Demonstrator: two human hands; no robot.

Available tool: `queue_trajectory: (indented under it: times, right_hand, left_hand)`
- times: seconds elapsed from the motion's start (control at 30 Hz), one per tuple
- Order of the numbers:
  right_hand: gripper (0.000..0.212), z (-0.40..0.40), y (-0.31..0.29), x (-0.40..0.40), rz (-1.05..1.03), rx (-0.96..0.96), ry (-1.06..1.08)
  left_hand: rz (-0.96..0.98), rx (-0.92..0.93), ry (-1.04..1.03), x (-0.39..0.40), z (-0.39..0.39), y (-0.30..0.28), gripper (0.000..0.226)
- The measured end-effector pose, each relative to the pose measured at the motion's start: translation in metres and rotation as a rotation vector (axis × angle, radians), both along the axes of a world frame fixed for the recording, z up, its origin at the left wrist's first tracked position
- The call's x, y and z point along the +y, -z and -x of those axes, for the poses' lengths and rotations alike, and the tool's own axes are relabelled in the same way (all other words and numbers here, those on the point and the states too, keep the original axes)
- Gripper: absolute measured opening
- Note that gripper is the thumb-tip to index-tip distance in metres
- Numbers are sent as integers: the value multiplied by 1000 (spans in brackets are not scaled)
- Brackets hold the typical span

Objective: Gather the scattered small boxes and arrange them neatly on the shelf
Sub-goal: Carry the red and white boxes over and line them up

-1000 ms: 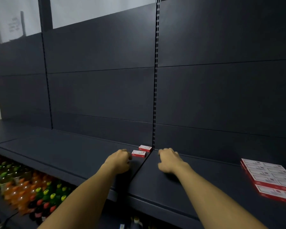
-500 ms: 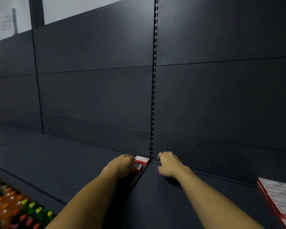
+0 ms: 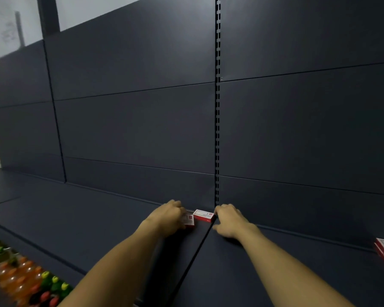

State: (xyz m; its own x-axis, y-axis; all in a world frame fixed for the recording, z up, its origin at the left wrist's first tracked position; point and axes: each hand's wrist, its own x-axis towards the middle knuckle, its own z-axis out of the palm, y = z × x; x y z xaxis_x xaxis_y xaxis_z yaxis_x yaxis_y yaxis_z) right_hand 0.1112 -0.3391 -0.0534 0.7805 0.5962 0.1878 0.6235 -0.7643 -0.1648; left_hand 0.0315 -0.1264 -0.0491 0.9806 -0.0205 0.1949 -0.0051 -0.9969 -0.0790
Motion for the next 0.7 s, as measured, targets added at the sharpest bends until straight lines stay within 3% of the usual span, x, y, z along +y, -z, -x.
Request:
queue_trajectory:
  times: [0.17, 0.7]
  right_hand:
    - [59, -4, 4, 20, -51, -18, -6]
    - [58, -15, 10, 71, -38, 70, 117]
  left_hand:
    - [4, -74, -26, 31, 22, -15, 48]
    - [-43, -84, -77, 73, 53, -23, 43]
